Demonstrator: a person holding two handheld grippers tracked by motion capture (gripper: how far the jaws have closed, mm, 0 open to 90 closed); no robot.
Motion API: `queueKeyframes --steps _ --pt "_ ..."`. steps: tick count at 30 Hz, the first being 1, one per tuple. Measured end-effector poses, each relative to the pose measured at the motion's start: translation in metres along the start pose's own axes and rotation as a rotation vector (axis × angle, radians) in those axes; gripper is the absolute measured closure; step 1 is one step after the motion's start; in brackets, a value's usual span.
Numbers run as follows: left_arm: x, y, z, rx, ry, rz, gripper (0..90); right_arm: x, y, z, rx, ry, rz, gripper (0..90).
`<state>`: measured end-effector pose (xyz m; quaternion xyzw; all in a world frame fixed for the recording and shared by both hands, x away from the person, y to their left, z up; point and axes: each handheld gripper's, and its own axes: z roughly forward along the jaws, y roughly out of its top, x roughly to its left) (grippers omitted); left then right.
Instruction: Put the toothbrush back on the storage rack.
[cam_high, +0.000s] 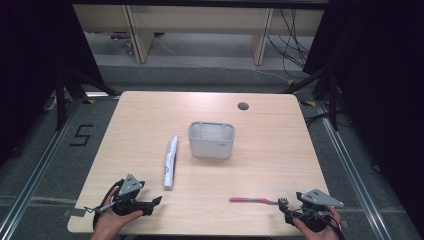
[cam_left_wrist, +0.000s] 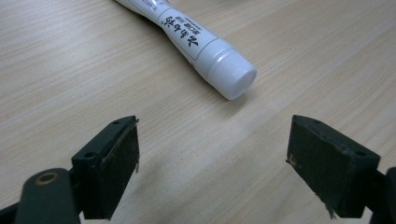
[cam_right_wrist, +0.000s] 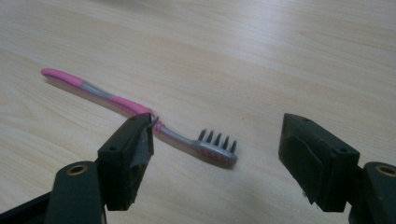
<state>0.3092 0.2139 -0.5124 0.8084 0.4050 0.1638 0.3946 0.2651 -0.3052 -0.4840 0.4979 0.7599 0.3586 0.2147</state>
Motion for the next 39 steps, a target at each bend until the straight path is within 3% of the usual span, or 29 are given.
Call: queueKeyframes --steps 3,5,9,10,12,14,18,20,22,27,28,29,30,35,36,37,38,39 --pt "0.0 0.0 0.001 -0.005 0.0 -0.002 16.2 0.001 0.001 -0.001 0.012 0.025 -0.001 32.3" --pt "0.0 0.0 0.0 0.0 0.0 0.0 16.2 0.001 0.001 -0.002 0.005 0.012 -0.025 34.3" --pt "0.0 0.0 0.0 0.003 -0.001 0.004 16.2 0.005 0.003 -0.004 0.011 0.022 -0.046 50.7" --pt "0.0 0.0 0.0 -0.002 0.0 -0.001 16.2 0.005 0.003 -0.004 0.011 0.022 -0.046 50.7" --pt "0.0 0.0 0.0 0.0 0.0 0.001 16.2 0.007 0.002 -0.005 0.018 0.048 -0.038 59.9" --pt "0.001 0.0 -0.001 0.006 -0.001 0.011 16.2 0.008 0.002 -0.006 0.015 0.054 -0.069 71.4" --pt "0.001 0.0 -0.001 0.006 0.0 0.012 16.2 0.011 0.002 -0.006 0.018 0.066 -0.085 82.1" --pt "0.001 0.0 -0.001 0.006 -0.001 0.013 16.2 0.011 0.002 -0.006 0.022 0.081 -0.101 84.4" --pt "0.0 0.0 0.0 -0.001 0.002 0.002 16.2 0.012 0.002 -0.005 0.014 0.055 -0.133 88.5" --pt "-0.001 0.0 0.0 0.0 -0.002 0.008 16.2 0.015 -0.001 0.001 0.063 0.077 -0.096 90.0" --pt "-0.001 0.0 0.0 0.002 0.0 0.009 16.2 0.011 0.0 0.004 0.049 0.067 -0.16 90.0" --pt "-0.001 0.0 0.0 0.0 -0.001 0.007 16.2 0.011 0.0 0.007 0.059 0.088 -0.14 90.0" --pt "-0.001 0.0 0.001 -0.004 -0.001 0.001 16.2 0.01 0.002 0.008 0.053 0.066 -0.173 90.0" --pt "-0.001 0.0 0.001 -0.004 -0.001 0.004 16.2 0.012 0.002 0.011 0.086 0.089 -0.147 90.0" --pt "-0.001 0.0 0.001 0.004 -0.003 0.009 16.2 0.01 0.002 0.014 0.064 0.076 -0.197 90.0" --pt "-0.001 0.0 0.001 0.004 -0.003 0.009 16.2 0.01 0.002 0.014 0.064 0.076 -0.197 90.0" --pt "0.0 0.0 0.001 0.005 -0.003 0.01 16.2 0.014 0.001 0.014 0.082 0.07 -0.15 90.0" --pt "0.0 0.0 0.001 0.005 -0.003 0.01 16.2 0.014 0.001 0.014 0.082 0.07 -0.15 90.0"
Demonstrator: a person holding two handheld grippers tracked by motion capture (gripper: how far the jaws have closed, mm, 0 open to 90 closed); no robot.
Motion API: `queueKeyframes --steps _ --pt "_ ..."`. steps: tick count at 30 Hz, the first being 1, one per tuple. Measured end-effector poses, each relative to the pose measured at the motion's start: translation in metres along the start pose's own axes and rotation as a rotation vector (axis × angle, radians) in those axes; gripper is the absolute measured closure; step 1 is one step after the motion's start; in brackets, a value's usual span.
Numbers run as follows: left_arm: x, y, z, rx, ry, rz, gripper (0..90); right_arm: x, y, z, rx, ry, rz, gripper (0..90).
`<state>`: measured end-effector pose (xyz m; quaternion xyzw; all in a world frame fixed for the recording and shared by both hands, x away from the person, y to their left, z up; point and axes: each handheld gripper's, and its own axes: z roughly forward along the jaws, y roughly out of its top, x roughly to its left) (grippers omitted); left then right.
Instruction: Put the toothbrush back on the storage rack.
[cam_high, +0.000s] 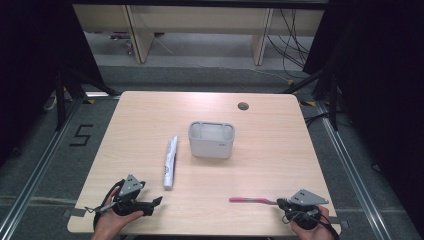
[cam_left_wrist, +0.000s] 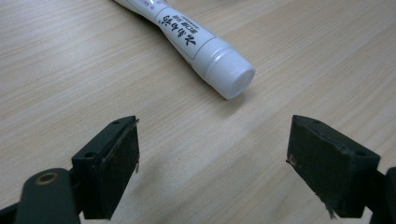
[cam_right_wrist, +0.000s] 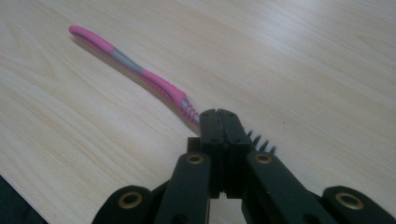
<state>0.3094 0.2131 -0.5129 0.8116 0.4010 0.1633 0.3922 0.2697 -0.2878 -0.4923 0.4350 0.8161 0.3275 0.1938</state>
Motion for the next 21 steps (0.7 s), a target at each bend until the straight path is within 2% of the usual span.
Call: queueKeyframes --steps 1,3,6,7,8,9,10,11,12,13,14,15,16,17,21 --pt "0.0 0.0 0.0 -0.001 0.0 -0.001 16.2 -0.003 0.001 0.003 0.005 0.002 -0.048 90.0" --pt "0.0 0.0 0.0 0.0 0.0 0.002 16.2 -0.004 0.001 0.004 0.008 -0.006 -0.063 90.0" --pt "0.0 0.0 0.001 -0.007 0.0 0.003 16.2 -0.005 0.0 0.007 0.038 -0.005 -0.052 90.0" --pt "-0.001 0.0 0.0 0.0 0.001 0.001 16.2 -0.004 0.0 0.007 0.052 -0.009 -0.029 90.0" --pt "-0.001 0.0 0.001 -0.003 0.001 -0.002 16.2 -0.005 0.0 0.007 0.055 -0.013 -0.034 90.0" --pt "0.0 0.0 0.001 0.004 0.009 0.005 16.2 -0.004 -0.001 0.008 0.061 -0.016 -0.017 90.0" --pt "0.0 0.0 0.001 0.0 0.008 -0.001 16.2 -0.008 0.0 0.01 0.043 -0.017 -0.061 90.0" --pt "0.0 0.0 0.001 0.0 0.008 -0.001 16.2 -0.005 0.001 0.009 0.064 -0.015 -0.001 90.0" --pt "0.0 0.0 0.001 0.001 0.009 -0.001 16.2 -0.005 0.001 0.009 0.064 -0.015 -0.001 90.0" --pt "-0.001 0.0 0.001 0.004 -0.001 -0.002 16.2 -0.01 0.002 0.011 0.053 -0.024 -0.062 89.8" --pt "-0.001 0.0 0.001 0.004 -0.001 -0.002 16.2 -0.01 0.002 0.011 0.053 -0.024 -0.062 89.8" --pt "-0.001 0.0 0.001 -0.002 -0.001 -0.002 16.2 -0.008 0.004 0.013 0.068 -0.026 -0.023 89.7" --pt "-0.001 0.0 0.001 -0.002 -0.001 -0.002 16.2 -0.008 0.004 0.013 0.068 -0.026 -0.023 89.7" --pt "-0.002 0.0 0.002 -0.003 0.001 -0.004 16.2 -0.012 0.006 0.016 0.062 -0.033 -0.057 89.6" --pt "-0.001 0.0 0.002 -0.001 -0.003 -0.001 16.2 -0.017 0.013 0.021 0.057 -0.047 -0.064 89.5"
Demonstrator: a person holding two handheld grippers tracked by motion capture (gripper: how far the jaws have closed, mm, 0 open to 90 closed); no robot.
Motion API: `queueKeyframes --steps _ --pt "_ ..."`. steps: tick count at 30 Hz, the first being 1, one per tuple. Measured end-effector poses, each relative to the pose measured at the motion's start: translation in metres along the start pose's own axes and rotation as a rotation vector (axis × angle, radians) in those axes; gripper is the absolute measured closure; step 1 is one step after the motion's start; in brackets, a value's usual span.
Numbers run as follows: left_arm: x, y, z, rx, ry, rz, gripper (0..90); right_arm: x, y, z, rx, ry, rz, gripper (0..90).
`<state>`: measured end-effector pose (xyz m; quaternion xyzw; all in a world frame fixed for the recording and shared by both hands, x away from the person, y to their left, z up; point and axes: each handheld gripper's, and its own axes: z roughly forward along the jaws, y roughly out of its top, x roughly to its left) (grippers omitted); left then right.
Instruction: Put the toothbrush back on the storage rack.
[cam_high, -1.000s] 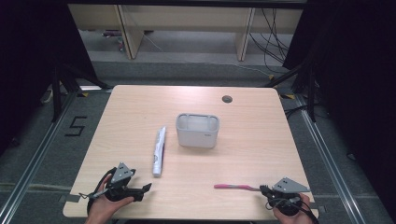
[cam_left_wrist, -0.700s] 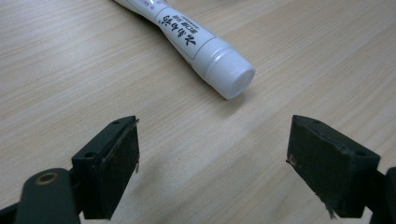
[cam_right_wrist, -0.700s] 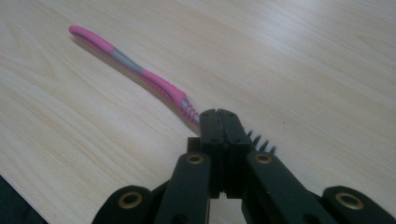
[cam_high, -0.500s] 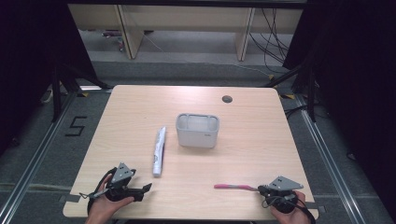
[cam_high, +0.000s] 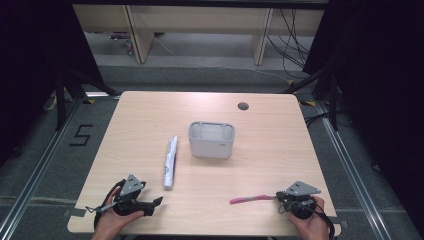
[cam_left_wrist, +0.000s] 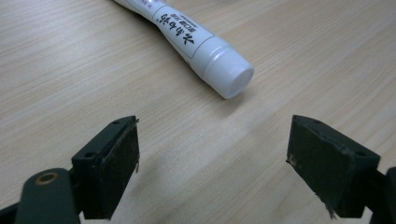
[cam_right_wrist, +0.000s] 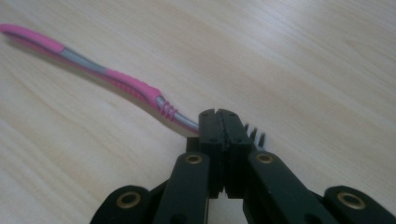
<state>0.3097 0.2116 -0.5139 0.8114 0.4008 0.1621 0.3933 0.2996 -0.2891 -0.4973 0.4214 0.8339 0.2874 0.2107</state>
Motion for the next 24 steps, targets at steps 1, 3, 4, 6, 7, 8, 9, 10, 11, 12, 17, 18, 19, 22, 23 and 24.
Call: queueKeyframes --steps 1,3,4,6,7,8,9,10,11,12,17,18,19,22,23,24 --pt "0.0 0.0 0.0 0.0 0.0 0.0 16.2 0.0 0.0 0.0 0.0 0.0 0.0 89.5" --pt "-0.001 0.0 0.0 -0.001 0.002 -0.002 16.2 -0.002 0.004 0.004 -0.006 -0.003 0.0 89.5" --pt "0.0 0.0 0.0 0.001 0.0 0.0 16.2 -0.003 0.007 0.007 0.001 -0.004 0.025 89.5" --pt "0.0 0.0 0.0 -0.001 0.002 -0.001 16.2 -0.005 0.011 0.01 0.002 -0.004 0.024 89.4" --pt "0.0 0.0 0.0 -0.001 0.002 -0.001 16.2 -0.005 0.011 0.01 0.002 -0.004 0.024 89.4" --pt "-0.001 0.0 0.0 0.002 -0.001 -0.001 16.2 -0.008 0.013 0.013 -0.006 -0.012 -0.001 89.4" --pt "0.0 0.0 -0.001 0.006 -0.001 0.004 16.2 -0.009 0.015 0.014 0.004 -0.007 0.004 89.3" --pt "-0.001 0.0 0.0 0.0 0.003 -0.005 16.2 -0.009 0.019 0.019 0.001 -0.002 0.014 89.3" --pt "0.0 0.0 0.0 0.0 0.003 -0.005 16.2 -0.01 0.022 0.021 0.002 -0.004 0.004 89.3" --pt "0.0 0.0 0.0 0.0 0.003 -0.005 16.2 -0.01 0.022 0.021 0.002 -0.004 0.004 89.3" --pt "-0.001 0.0 0.0 -0.002 0.0 -0.004 16.2 -0.01 0.034 0.033 0.01 0.005 -0.017 89.0" --pt "-0.001 0.0 0.0 0.001 0.002 0.001 16.2 -0.01 0.039 0.036 0.015 0.009 -0.018 88.9" --pt "-0.001 0.0 0.0 0.001 0.002 0.001 16.2 -0.01 0.039 0.036 0.015 0.009 -0.018 88.9" --pt "-0.001 0.0 0.0 -0.008 0.002 -0.01 16.2 -0.007 0.049 0.046 0.026 0.023 -0.043 88.3" --pt "-0.001 0.0 0.0 -0.008 0.002 -0.01 16.2 -0.007 0.049 0.046 0.026 0.023 -0.043 88.3" --pt "-0.001 0.0 -0.001 0.001 -0.001 -0.004 16.2 -0.005 0.055 0.049 0.037 0.032 -0.051 88.0"
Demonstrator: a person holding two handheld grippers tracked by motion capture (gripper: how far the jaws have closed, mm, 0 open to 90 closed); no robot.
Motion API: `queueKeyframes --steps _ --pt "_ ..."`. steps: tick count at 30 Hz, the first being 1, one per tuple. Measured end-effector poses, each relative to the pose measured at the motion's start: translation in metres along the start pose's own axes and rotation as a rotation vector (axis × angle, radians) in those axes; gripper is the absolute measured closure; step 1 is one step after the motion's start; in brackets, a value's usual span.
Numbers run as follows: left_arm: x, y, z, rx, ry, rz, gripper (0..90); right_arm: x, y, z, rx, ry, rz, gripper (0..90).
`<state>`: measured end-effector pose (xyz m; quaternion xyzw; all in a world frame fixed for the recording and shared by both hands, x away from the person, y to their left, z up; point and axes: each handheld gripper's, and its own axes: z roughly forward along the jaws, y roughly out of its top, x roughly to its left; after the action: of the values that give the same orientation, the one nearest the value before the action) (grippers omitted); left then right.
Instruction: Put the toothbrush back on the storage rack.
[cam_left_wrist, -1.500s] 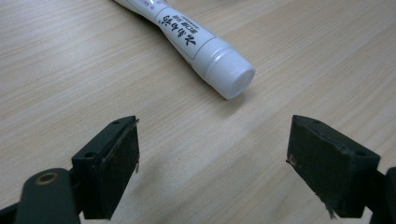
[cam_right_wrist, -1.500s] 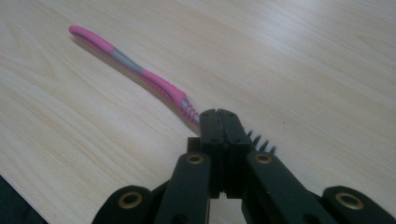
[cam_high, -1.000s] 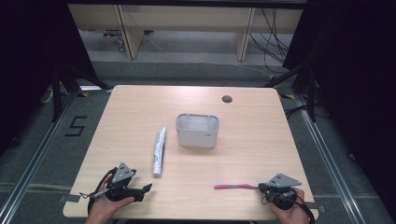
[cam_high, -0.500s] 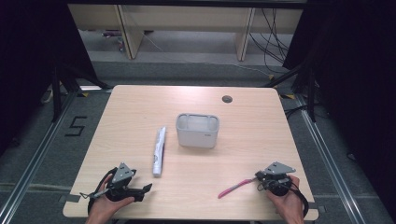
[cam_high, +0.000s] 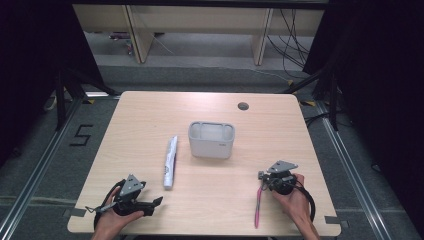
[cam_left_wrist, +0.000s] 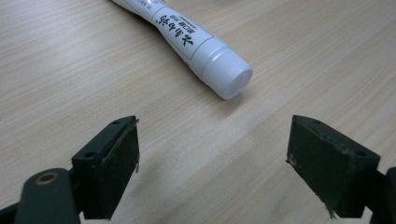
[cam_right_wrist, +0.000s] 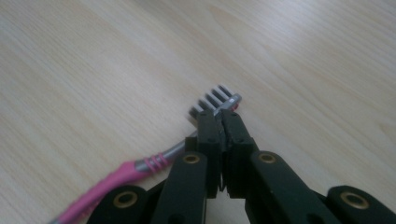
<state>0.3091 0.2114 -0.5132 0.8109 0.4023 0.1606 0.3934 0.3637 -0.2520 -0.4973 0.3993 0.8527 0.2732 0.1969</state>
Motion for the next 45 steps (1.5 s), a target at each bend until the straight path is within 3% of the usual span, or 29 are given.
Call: queueKeyframes --steps 13,19,22,25,26,36,39,45 --pt "0.0 0.0 0.0 -0.001 -0.005 0.002 16.2 0.01 0.024 0.013 0.028 0.049 -0.049 84.9" --pt "0.001 0.0 -0.001 0.0 -0.003 0.006 16.2 0.013 0.027 -0.001 0.032 0.064 -0.058 76.0" --pt "0.001 0.0 0.0 -0.007 -0.001 -0.001 16.2 0.016 0.028 -0.02 0.058 0.063 -0.055 68.3" --pt "0.0 0.0 -0.001 -0.007 0.002 0.005 16.2 0.019 0.029 -0.027 0.082 0.063 -0.053 65.3" --pt "-0.001 0.0 0.0 -0.02 -0.005 -0.011 16.2 0.022 0.03 -0.031 0.098 0.067 -0.055 63.7" --pt "-0.001 0.0 -0.001 -0.018 -0.005 -0.01 16.2 0.033 0.026 -0.036 0.189 0.076 -0.102 61.6" --pt "-0.001 0.0 -0.001 -0.022 -0.005 -0.017 16.2 0.034 0.023 -0.035 0.215 0.085 -0.076 61.7" --pt "0.0 0.0 -0.001 -0.01 -0.007 0.008 16.2 0.034 0.022 -0.034 0.231 0.093 -0.078 63.2"
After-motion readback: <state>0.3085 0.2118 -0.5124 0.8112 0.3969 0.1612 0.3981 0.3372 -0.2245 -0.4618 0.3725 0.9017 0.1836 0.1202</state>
